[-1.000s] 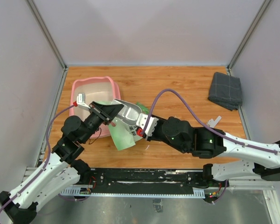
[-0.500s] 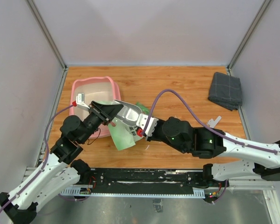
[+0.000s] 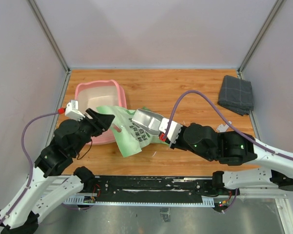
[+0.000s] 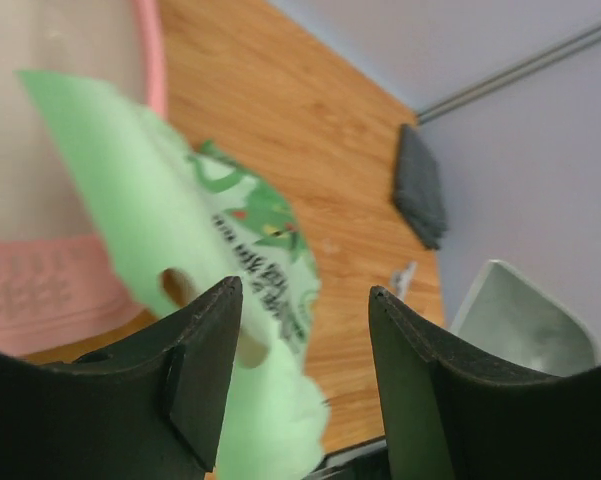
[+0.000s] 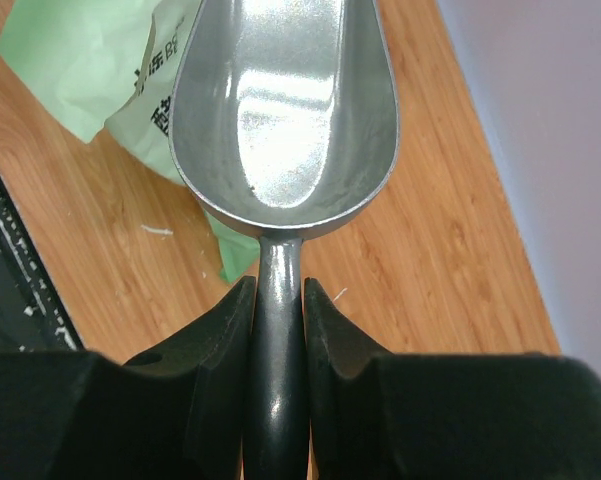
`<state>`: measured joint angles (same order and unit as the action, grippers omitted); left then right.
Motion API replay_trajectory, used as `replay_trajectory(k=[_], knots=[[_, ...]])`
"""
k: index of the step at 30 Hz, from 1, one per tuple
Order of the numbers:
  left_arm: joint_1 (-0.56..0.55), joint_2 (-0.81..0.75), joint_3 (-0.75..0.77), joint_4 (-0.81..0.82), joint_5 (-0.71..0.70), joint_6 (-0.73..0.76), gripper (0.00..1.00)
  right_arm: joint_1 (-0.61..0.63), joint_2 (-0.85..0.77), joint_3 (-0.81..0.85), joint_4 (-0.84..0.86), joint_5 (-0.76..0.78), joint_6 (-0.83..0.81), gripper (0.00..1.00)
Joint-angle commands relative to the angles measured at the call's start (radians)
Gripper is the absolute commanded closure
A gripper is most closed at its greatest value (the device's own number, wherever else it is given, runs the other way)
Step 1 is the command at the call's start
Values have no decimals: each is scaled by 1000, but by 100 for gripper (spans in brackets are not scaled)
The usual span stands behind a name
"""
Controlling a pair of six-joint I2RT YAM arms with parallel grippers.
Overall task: Fill the litter box with clean litter
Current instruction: 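Adjust the spatula, then scoop the cat litter from the cat litter bag.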
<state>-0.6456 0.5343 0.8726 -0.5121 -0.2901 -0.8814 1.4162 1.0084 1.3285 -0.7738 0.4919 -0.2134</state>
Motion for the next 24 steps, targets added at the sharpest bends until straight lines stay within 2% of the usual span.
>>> replay_trajectory(k=[1, 4, 9, 11, 15, 16, 17, 20, 21, 23, 24], knots=[[-8, -52, -23, -235, -105, 45, 42, 33, -32, 74, -180, -34, 132, 99], [-8, -107, -84, -190, 6, 63, 38, 33, -62, 66, -201, -36, 168, 99], [-7, -134, -217, -125, 207, -26, 35, 33, -95, 15, -207, -86, 194, 99], [-8, -148, -286, -42, 271, -59, 34, 33, -96, -10, -216, -128, 204, 99], [-8, -182, -405, 229, 400, -130, 33, 33, -97, -44, -232, -212, 229, 99], [-8, -178, -417, 279, 414, -144, 35, 33, -99, -47, -236, -226, 236, 99], [-8, -170, -420, 323, 424, -152, 42, 33, -101, -50, -240, -245, 242, 99], [-8, -109, -378, 401, 436, -172, 77, 35, -106, -46, -257, -301, 258, 99], [-8, -79, -356, 421, 453, -178, 87, 35, -106, -44, -264, -313, 263, 99], [-8, -12, -300, 480, 502, -187, 98, 35, -99, -37, -279, -320, 265, 99], [-7, 22, -271, 502, 541, -194, 100, 35, -94, -30, -283, -321, 266, 99]])
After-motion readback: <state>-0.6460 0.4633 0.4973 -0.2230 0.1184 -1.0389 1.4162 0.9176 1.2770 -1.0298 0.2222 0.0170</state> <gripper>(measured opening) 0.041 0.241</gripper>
